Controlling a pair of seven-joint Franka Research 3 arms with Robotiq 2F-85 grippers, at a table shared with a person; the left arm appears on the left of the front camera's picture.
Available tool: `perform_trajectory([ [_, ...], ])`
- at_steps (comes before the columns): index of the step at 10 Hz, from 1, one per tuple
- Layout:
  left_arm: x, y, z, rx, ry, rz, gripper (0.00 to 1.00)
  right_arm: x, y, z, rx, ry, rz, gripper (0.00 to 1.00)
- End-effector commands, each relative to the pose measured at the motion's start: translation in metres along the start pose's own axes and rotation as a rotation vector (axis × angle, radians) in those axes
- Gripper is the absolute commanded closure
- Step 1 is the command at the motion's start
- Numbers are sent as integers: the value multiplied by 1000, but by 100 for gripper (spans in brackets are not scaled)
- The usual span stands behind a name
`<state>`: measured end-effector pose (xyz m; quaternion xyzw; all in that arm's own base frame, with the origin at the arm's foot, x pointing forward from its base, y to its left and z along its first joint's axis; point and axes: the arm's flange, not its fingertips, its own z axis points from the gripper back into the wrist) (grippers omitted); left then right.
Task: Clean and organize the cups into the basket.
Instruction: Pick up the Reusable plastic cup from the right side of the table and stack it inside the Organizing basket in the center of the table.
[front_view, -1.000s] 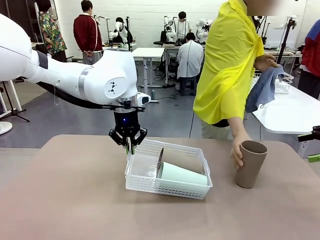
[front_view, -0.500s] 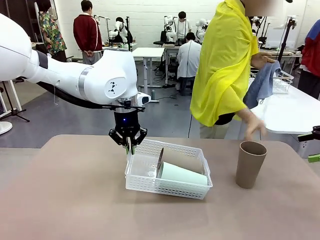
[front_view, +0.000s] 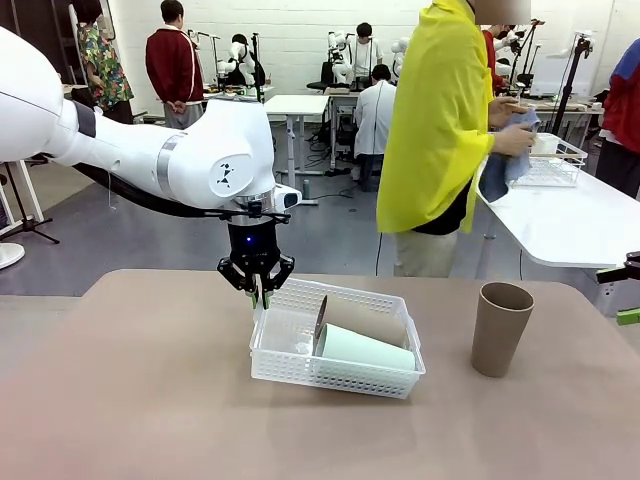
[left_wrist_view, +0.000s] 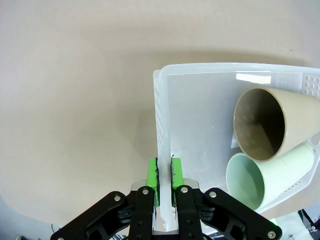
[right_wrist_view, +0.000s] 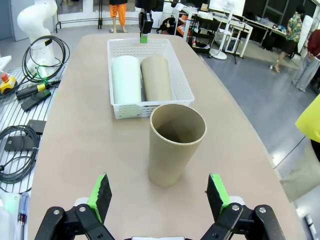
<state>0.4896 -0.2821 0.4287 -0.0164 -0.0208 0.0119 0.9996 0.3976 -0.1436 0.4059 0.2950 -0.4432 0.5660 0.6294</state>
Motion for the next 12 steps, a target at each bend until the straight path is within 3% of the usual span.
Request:
perform_trajectory([
  [1,-1,0,0,2,0,-3,100,0,0,0,0,0,0,0],
  [4,-1,0,0,2,0,-3,100,-33,-16,-22,-62,-11,-93,0],
  [7,-1,0,0,2,0,-3,100,-67,-24,-50,29,-52,-94,0],
  [12,-1,0,0,2,0,-3,100,-80,-43,-103,59,-105,-128,0],
])
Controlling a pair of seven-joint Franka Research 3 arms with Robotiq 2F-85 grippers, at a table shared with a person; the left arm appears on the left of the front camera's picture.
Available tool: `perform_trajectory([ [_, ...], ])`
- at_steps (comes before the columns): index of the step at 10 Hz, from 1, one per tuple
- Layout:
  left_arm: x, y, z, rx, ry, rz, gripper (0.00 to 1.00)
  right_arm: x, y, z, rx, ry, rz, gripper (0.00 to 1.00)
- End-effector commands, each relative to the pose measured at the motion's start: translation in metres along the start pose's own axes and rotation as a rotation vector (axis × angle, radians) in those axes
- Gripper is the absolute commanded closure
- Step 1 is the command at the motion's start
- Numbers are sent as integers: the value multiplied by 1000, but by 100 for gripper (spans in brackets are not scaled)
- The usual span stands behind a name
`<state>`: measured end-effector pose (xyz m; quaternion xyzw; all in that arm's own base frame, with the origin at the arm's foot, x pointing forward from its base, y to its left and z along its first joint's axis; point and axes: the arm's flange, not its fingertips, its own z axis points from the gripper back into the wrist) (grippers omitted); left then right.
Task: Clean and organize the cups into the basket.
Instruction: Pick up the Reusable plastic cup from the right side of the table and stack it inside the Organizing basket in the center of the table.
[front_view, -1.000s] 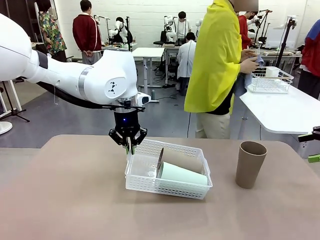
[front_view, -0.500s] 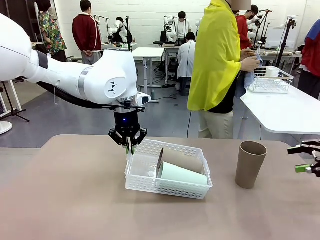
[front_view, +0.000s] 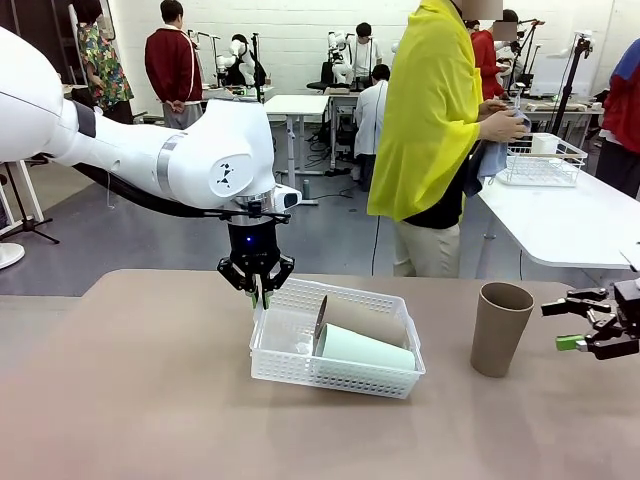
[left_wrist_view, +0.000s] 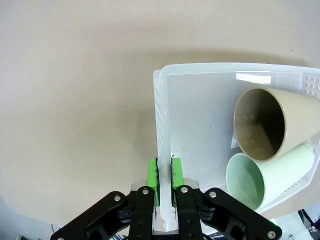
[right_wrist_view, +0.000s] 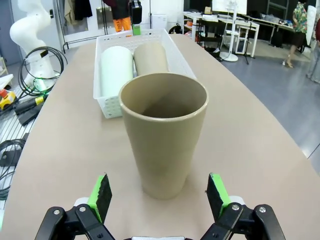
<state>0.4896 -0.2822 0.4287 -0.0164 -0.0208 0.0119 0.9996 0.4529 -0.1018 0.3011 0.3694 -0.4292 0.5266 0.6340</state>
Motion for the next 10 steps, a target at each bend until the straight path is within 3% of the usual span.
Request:
perform_trajectory([
  [1,-1,0,0,2,0,-3,100,-6,-18,-12,-14,-20,-16,0],
  [5,-1,0,0,2,0,-3,100,-19,-38,-19,-34,-15,-79,0],
  [10,-1,0,0,2,0,-3,100,-23,-38,-47,23,-16,-90,0],
])
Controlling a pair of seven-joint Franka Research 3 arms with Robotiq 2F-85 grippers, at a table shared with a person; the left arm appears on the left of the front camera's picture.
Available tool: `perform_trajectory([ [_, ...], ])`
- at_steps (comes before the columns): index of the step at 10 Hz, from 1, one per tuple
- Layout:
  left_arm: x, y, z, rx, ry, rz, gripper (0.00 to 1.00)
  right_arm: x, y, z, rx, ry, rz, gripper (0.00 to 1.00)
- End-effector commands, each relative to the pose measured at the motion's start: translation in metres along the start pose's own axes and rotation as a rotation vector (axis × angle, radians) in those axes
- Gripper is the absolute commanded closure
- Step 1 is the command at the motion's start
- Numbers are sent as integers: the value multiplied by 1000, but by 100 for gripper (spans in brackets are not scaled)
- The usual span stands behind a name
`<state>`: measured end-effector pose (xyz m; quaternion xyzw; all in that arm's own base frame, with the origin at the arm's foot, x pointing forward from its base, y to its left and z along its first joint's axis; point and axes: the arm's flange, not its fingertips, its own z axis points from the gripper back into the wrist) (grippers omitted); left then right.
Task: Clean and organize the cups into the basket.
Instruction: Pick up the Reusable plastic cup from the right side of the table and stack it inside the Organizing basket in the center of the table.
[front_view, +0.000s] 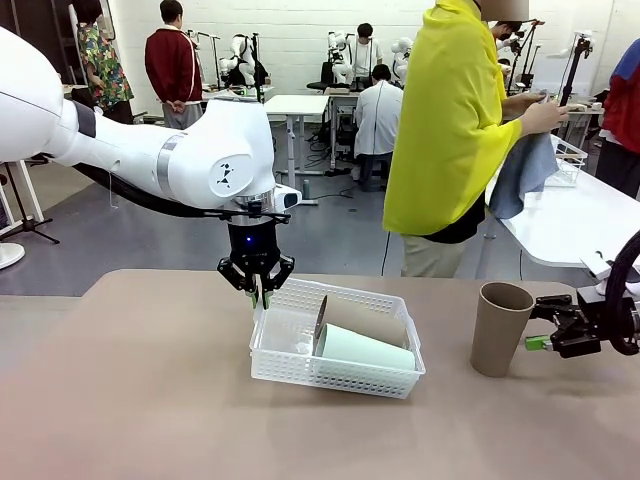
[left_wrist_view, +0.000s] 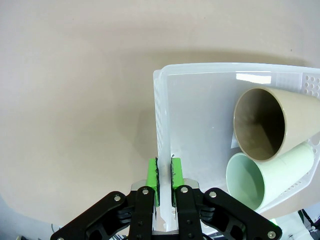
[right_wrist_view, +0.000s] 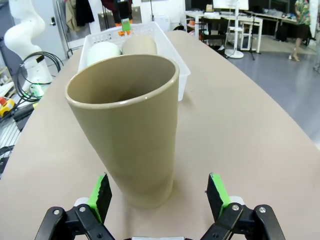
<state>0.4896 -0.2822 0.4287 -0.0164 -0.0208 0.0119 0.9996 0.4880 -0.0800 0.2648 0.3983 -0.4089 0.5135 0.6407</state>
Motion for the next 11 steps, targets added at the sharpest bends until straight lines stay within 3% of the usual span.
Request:
perform_trajectory([
  [1,-1,0,0,2,0,-3,100,0,-6,-16,4,-22,-29,0],
  [11,-1,0,0,2,0,-3,100,10,1,-70,132,-21,5,0],
])
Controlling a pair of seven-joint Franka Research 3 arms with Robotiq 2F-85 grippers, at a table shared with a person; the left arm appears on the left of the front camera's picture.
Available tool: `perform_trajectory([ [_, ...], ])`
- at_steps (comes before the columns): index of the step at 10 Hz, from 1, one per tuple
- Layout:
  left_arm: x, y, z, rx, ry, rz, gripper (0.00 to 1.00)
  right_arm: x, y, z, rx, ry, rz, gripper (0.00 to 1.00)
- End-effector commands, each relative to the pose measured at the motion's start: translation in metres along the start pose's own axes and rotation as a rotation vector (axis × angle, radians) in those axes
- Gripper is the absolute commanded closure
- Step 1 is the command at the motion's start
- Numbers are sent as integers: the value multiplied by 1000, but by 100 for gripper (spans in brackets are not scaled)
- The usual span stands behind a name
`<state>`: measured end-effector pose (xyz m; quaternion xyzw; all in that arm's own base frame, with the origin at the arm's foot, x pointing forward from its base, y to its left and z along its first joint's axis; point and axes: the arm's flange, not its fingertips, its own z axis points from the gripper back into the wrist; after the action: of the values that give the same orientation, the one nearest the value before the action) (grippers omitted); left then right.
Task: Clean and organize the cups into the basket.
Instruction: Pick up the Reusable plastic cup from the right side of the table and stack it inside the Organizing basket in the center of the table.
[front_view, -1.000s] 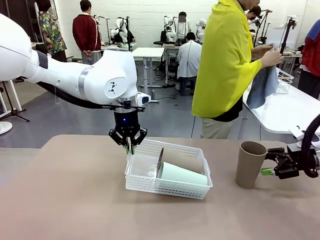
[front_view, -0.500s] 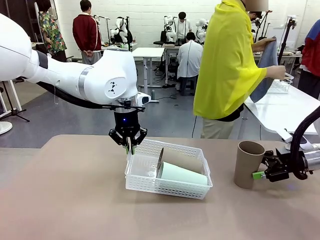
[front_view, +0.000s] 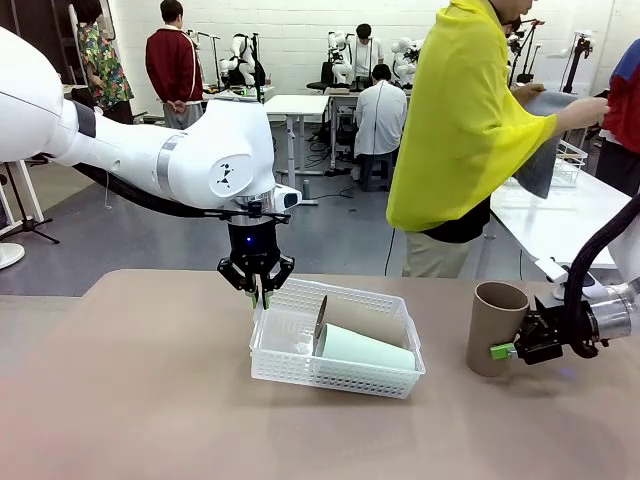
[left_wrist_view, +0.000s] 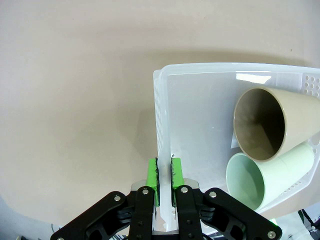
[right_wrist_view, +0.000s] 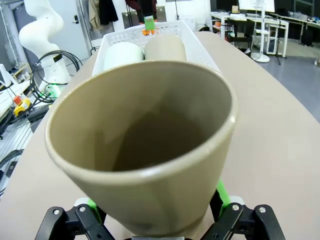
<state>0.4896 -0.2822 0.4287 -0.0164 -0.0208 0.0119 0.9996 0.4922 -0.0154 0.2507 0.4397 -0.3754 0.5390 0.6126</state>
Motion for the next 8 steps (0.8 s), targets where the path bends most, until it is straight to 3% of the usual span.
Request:
perform_trajectory([
  [1,-1,0,0,2,0,-3,100,1,-4,-5,17,-28,17,0],
  [2,-1,0,0,2,0,-3,100,0,-3,-4,30,-27,26,60],
  [3,-1,0,0,2,0,-3,100,0,-3,-3,29,-28,28,60],
  [4,-1,0,0,2,0,-3,100,2,0,-1,29,-30,35,100],
  [5,-1,0,0,2,0,-3,100,6,2,5,13,-18,36,64],
  [6,-1,0,0,2,0,-3,100,19,9,13,-47,24,23,100],
  [7,-1,0,0,2,0,-3,100,46,17,22,-142,135,-21,100],
  [8,-1,0,0,2,0,-3,100,89,31,34,-235,158,-51,100],
])
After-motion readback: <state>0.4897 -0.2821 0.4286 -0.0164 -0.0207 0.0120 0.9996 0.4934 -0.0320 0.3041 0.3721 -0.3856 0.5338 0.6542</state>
